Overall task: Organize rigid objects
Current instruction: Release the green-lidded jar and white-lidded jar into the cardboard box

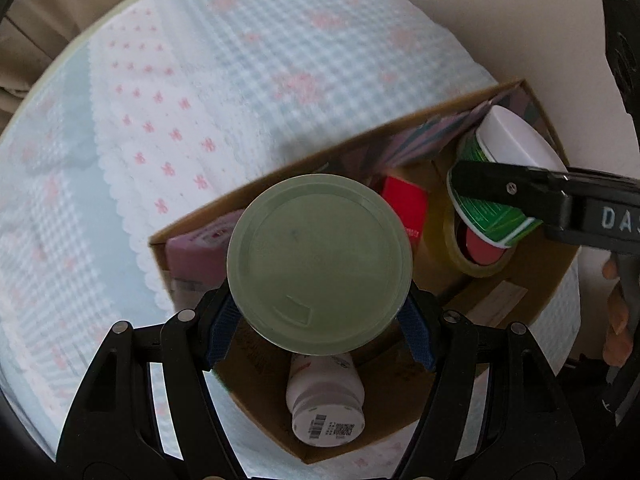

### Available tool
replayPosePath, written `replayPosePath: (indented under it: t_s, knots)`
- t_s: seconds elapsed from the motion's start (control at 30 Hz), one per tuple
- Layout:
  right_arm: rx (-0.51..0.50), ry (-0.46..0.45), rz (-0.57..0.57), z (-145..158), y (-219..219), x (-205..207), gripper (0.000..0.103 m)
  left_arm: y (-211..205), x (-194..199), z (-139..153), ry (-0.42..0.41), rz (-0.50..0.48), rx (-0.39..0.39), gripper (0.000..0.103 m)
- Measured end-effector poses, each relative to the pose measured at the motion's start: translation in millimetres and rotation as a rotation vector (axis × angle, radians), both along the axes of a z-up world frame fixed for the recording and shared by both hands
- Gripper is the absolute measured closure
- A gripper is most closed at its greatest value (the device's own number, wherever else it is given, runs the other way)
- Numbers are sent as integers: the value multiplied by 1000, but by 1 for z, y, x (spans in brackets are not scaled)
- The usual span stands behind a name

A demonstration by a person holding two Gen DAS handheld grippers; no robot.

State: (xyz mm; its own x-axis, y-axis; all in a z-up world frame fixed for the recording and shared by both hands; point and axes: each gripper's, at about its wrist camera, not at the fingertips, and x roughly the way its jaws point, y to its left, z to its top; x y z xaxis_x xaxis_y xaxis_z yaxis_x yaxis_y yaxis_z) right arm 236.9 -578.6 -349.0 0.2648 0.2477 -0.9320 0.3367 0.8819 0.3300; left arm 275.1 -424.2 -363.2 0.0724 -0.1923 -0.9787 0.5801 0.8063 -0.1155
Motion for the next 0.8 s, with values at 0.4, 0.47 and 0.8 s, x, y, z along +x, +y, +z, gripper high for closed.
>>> replayPosePath:
  t_s: [0.4,0.47,0.8]
  knots:
    - [-69,3,-150,23,-24,-10,0,10,-9,22,1,-2,-22,0]
    - [-62,-4,-143,31,-24,-18,0,16,-14,28,1,19,-32,0]
    - [-81,-78,-135,66,-15,-37,0,35,-34,77,-102,69,-61,0]
